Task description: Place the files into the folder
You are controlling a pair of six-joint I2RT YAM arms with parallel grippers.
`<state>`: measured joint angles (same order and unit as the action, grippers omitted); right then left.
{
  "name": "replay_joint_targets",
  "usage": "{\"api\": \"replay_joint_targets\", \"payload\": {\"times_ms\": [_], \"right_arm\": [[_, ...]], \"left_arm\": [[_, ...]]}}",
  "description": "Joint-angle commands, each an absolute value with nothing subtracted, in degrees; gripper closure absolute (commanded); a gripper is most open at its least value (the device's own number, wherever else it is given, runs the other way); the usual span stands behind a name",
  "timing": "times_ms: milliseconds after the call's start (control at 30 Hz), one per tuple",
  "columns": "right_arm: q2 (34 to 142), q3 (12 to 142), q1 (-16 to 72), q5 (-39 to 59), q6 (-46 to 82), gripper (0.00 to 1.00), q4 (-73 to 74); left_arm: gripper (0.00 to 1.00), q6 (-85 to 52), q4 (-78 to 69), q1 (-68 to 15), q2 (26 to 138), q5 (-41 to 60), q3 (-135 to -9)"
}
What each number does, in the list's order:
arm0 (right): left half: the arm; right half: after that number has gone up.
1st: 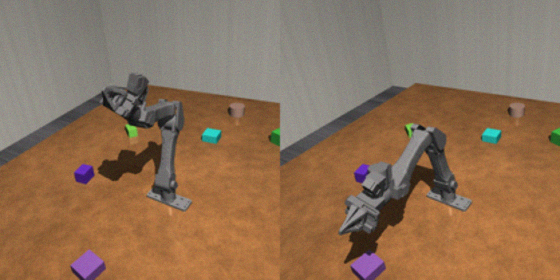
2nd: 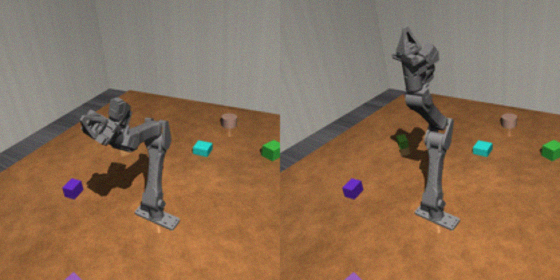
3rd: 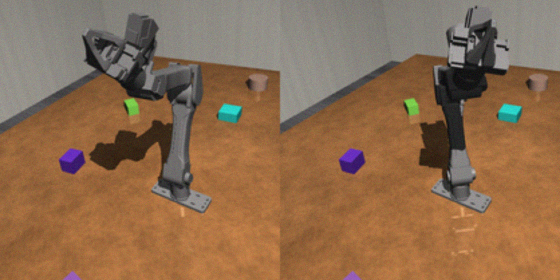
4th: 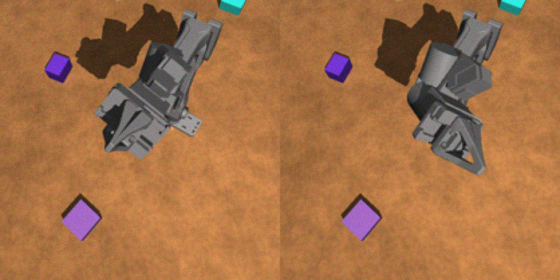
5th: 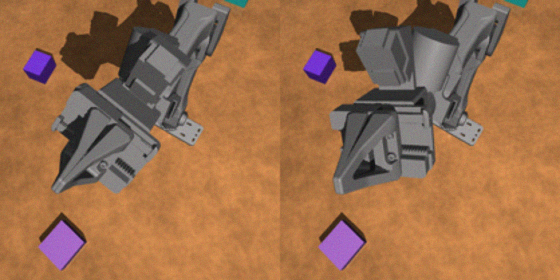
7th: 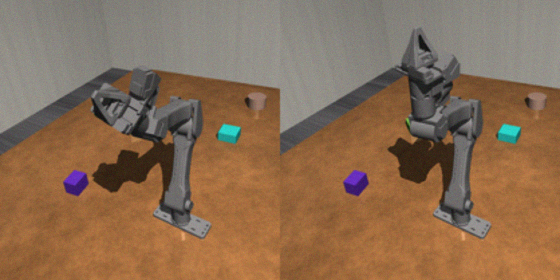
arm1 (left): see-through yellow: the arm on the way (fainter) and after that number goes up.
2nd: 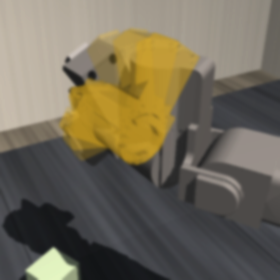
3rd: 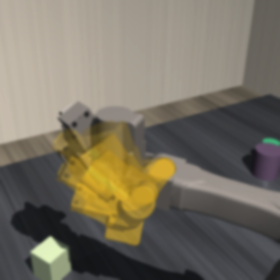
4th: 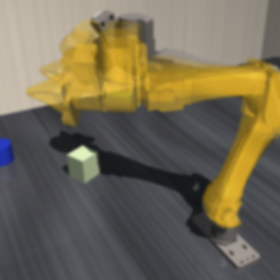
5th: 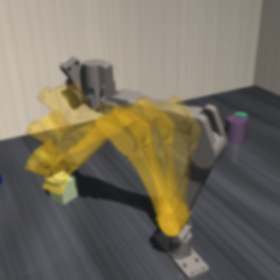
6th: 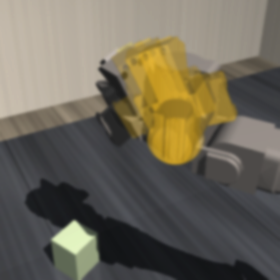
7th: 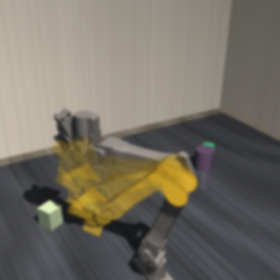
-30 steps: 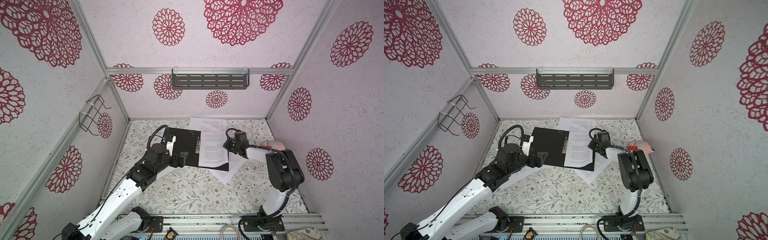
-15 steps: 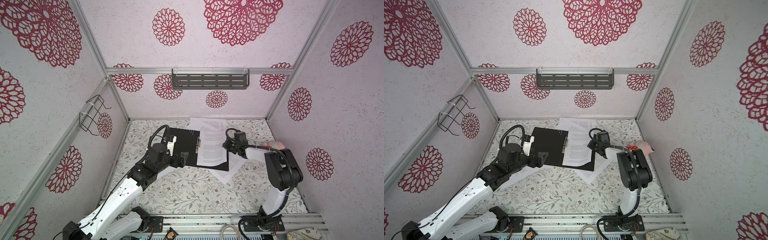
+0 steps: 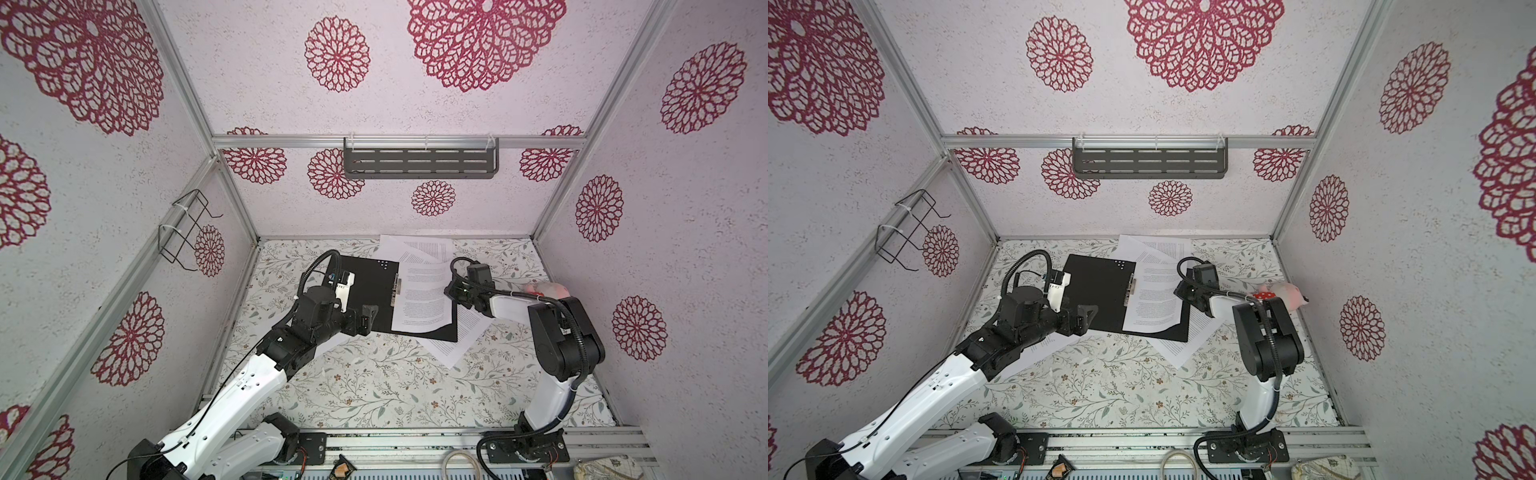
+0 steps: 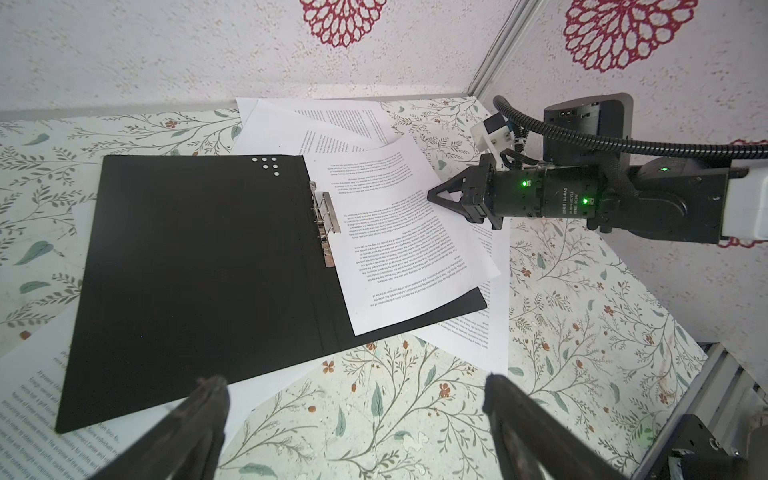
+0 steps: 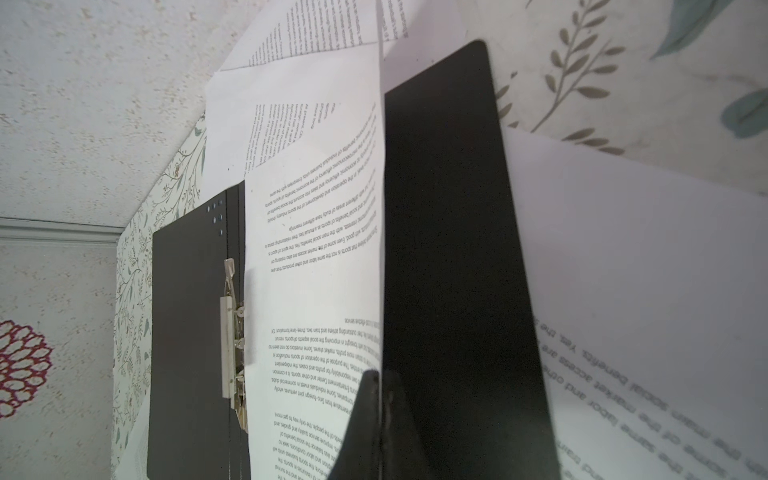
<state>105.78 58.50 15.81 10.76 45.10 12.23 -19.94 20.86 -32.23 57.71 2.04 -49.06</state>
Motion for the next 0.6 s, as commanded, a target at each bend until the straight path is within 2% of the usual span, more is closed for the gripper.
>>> {"api": "replay_joint_targets", "payload": {"times_ms": [0,567], "right_arm": [[105.1,58.48,16.25,11.25,44.83,1.0,12.8],[104.93,57.79,16.51,11.95,42.99,1.0,12.66]], "left_arm": [[0.01,-19.24,20.51,-31.99,58.09,2.45,-49.75],[0.01,-19.28,20.75,-31.99,58.71,2.45,-49.92]]}}
